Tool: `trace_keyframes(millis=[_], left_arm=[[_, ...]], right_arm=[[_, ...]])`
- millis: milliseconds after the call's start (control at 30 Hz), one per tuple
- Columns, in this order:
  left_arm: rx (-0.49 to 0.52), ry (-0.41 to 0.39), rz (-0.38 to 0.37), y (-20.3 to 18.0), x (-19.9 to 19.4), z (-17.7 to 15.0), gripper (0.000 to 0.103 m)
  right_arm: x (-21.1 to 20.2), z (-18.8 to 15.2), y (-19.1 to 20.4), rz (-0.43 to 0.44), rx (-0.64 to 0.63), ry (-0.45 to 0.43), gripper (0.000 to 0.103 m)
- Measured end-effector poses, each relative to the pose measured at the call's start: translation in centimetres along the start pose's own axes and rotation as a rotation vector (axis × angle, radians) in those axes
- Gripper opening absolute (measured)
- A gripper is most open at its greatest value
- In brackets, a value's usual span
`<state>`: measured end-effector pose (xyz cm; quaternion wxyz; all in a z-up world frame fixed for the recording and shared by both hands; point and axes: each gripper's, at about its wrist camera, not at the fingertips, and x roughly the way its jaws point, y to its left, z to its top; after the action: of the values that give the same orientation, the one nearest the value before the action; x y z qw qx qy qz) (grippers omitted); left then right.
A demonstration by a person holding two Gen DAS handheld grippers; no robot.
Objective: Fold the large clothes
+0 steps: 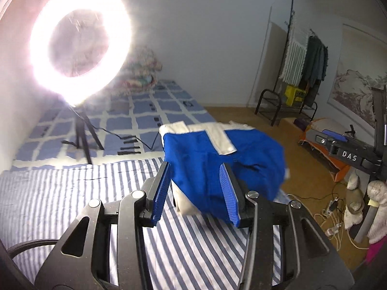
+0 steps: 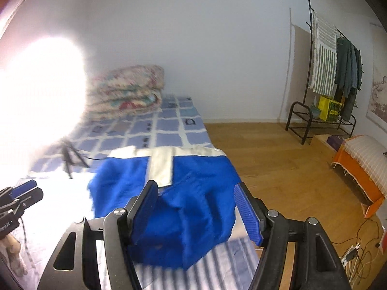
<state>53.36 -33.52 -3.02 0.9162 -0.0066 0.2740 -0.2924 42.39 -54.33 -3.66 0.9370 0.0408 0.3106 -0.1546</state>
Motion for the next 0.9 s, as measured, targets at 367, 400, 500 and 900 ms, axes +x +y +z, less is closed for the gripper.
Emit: trace_keyframes(millis=[367,400,500,900], left_arm=[[0.078,-0.09,-0.013,-4.1,-20.0,-2.0,0.043],[0.083,-0.096,-0.008,-4.2,-21.3,-2.4,0.043],[0.076,-0.103,0.004,-4.3,-25.0,-3.9,0.043],[0.083,-0.124,0.057,-5.4,-32.6,-11.1,0.082]], right_arm=[[-19.1,-2.8,4.5,0.063,-0.023,-0.045,0.072],[-20.6,-3.3,4.8,0.063,-0.02,-0.049,0.073],[-24.1,-5.0,5.2,0.061,0.006,-0.067,0.078],[-30.4,-13.8,6.4,0.052,0.027,-0.073,0.09]])
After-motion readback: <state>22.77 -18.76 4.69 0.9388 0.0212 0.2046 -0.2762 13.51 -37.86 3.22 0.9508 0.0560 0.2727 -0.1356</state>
